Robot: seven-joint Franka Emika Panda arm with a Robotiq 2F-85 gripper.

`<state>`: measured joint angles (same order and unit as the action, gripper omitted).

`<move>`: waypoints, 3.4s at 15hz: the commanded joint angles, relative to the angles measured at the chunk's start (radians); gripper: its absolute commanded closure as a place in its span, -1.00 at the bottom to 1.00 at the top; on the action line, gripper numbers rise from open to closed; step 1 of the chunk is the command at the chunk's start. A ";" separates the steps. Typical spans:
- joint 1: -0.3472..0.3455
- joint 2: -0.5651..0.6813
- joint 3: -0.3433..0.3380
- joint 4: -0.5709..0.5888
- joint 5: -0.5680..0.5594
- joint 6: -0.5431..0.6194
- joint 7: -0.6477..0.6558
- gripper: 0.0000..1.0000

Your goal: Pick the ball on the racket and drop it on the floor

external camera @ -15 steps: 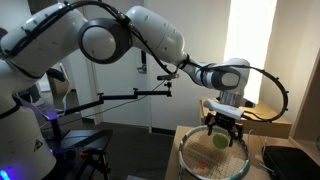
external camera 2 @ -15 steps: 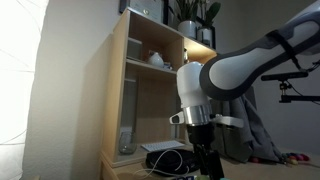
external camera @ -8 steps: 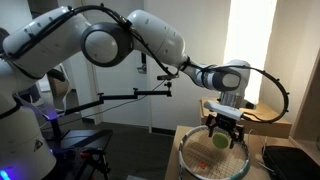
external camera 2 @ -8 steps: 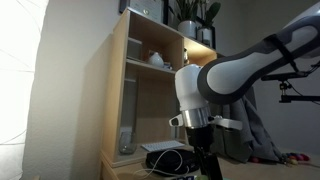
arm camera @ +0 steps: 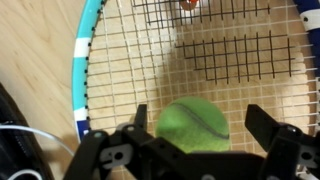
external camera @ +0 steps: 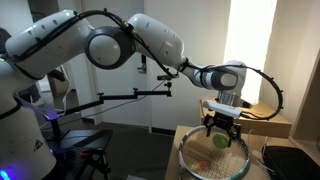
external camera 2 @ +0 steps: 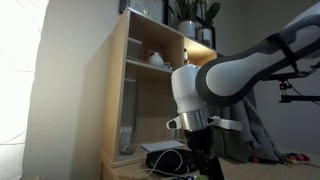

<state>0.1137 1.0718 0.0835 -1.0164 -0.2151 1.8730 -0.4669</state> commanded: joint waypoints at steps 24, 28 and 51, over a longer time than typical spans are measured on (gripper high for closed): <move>0.035 0.017 -0.009 0.029 -0.111 0.065 -0.235 -1.00; 0.025 0.017 0.001 0.026 -0.089 0.060 -0.234 -1.00; 0.066 -0.062 -0.036 -0.071 -0.107 0.101 -0.079 0.17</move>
<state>0.1407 1.0895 0.0764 -0.9953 -0.2840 1.9426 -0.6213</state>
